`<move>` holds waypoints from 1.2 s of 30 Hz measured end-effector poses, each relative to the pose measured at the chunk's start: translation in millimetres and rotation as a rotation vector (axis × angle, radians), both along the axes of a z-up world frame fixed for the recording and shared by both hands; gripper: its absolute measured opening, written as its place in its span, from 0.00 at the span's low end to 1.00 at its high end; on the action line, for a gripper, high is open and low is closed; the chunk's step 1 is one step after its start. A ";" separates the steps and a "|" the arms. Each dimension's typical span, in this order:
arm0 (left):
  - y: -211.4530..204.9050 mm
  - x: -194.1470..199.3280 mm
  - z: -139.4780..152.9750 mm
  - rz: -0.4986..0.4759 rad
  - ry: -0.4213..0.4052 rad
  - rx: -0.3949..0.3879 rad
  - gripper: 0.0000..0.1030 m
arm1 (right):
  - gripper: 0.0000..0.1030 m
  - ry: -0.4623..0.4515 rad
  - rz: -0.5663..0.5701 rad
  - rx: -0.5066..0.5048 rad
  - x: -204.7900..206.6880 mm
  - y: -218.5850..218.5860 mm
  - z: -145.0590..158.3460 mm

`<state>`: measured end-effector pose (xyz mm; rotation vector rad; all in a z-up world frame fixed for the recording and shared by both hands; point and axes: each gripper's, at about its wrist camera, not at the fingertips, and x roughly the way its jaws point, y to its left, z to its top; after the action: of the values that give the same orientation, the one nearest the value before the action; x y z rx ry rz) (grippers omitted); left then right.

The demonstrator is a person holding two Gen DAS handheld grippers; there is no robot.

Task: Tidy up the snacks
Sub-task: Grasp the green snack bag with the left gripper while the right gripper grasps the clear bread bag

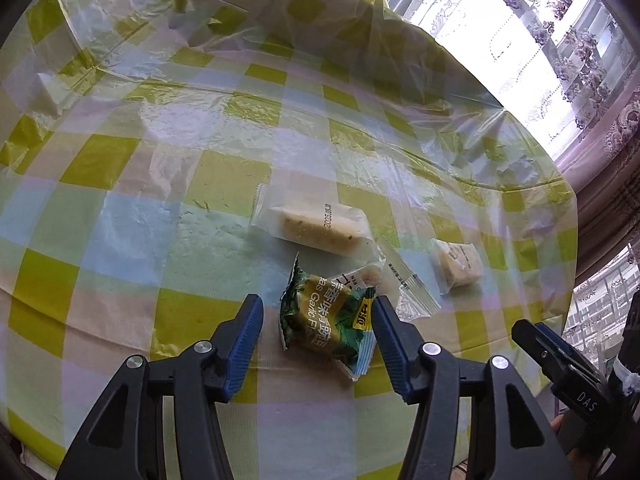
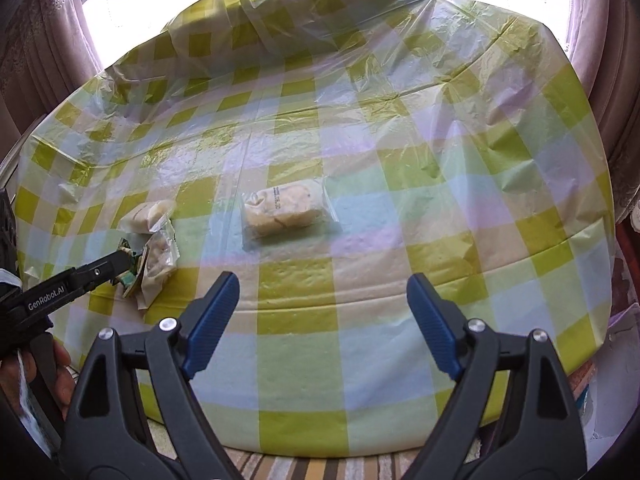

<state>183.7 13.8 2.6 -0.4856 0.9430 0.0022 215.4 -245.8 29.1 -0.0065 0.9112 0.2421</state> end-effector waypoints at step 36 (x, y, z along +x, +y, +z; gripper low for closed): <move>17.1 -20.4 7.2 0.058 -0.077 0.044 0.21 | 0.69 -0.001 0.066 -0.138 68.2 63.3 -39.2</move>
<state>163.3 30.9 9.8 -0.4693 0.8513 0.0562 283.6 -182.6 -10.1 -0.1643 0.9260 0.2406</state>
